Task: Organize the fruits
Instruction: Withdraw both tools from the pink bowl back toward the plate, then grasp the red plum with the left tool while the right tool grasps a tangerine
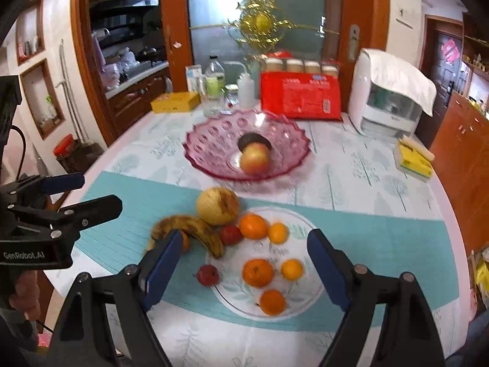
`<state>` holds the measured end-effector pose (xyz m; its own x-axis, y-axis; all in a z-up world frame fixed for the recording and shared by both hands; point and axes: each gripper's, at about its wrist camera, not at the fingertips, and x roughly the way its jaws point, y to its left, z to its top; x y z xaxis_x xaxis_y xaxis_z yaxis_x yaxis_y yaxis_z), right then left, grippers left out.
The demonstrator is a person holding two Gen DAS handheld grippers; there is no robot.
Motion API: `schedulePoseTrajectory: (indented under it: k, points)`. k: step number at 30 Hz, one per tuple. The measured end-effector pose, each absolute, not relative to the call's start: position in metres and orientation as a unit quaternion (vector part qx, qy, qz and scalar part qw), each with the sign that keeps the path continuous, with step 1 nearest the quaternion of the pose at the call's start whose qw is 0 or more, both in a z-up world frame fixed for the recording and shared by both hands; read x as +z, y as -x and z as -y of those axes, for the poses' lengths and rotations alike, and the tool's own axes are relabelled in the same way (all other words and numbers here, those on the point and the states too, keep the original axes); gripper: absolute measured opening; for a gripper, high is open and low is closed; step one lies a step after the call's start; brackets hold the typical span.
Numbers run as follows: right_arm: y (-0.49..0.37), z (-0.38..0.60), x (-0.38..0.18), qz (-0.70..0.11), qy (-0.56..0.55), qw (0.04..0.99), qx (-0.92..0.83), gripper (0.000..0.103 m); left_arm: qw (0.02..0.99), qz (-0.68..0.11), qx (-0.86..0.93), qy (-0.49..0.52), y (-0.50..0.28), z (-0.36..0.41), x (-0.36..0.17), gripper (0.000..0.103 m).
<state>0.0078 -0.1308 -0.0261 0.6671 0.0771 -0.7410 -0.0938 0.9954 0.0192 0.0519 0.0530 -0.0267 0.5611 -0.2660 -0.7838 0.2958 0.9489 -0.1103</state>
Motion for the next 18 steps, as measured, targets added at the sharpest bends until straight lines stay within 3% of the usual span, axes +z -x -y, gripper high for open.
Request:
schedulePoseTrajectory:
  k: [7, 11, 18]
  points:
    - [0.002, 0.158, -0.074, -0.460, -0.050, 0.886, 0.036, 0.083, 0.850, -0.495, -0.178, -0.030, -0.056, -0.031, -0.073, 0.093]
    - [0.005, 0.161, -0.093, -0.474, -0.040, 0.879, 0.025, 0.069, 0.836, -0.514, -0.190, -0.024, -0.059, -0.019, -0.096, 0.093]
    - [0.009, 0.166, -0.117, -0.489, -0.044, 0.871, 0.024, 0.069, 0.824, -0.530, -0.201, -0.004, -0.063, -0.004, -0.123, 0.093]
